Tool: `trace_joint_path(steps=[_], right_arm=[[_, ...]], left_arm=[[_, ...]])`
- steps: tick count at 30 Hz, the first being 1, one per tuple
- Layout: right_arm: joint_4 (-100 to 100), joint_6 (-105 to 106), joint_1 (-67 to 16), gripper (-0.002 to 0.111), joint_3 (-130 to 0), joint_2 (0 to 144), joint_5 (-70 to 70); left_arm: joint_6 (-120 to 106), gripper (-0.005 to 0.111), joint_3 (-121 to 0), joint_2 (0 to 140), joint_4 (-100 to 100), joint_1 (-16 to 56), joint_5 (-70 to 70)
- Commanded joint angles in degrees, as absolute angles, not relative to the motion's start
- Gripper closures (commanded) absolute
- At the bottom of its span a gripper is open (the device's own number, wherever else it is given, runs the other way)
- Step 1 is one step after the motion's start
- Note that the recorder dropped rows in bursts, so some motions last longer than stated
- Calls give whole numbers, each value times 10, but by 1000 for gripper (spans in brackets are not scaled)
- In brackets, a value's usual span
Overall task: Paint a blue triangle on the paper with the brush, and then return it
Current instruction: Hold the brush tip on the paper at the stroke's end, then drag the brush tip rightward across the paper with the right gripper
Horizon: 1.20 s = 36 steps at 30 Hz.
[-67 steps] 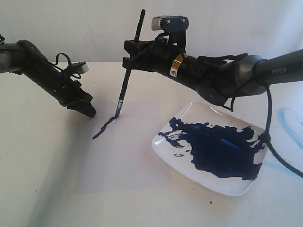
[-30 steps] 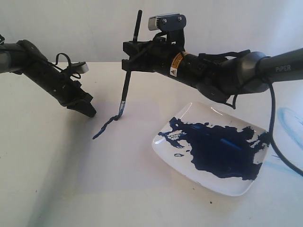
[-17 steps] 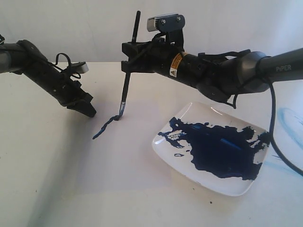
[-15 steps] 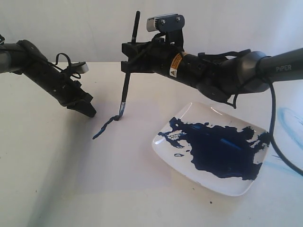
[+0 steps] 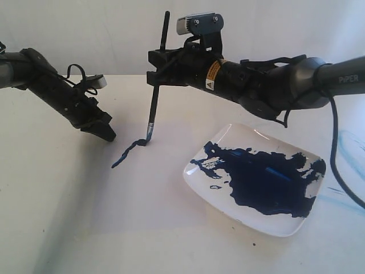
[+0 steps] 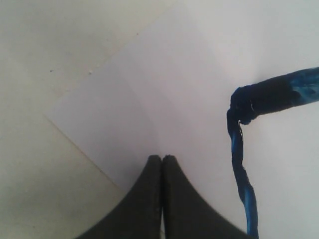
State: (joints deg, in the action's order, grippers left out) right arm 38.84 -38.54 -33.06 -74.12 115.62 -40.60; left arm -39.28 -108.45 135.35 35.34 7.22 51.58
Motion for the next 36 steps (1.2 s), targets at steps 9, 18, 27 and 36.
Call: trace_joint_path(steps=[9,18,27,36], right_arm=[[437,-417,-331,108,-742,1139,-403],[442,-424,-331,108,-739,1138,-399],[459,-427,-331,108,-739,1129,-375],[474,-443,-331,108,-739,1126,-371]], left_arm=[[-392,107,-1087,1356,359,73,530],[-392,107,-1087,1356,359,73,531],[-392,107,-1087,1356,359,73,531],[-392,107,-1087,1356,359,73,531]])
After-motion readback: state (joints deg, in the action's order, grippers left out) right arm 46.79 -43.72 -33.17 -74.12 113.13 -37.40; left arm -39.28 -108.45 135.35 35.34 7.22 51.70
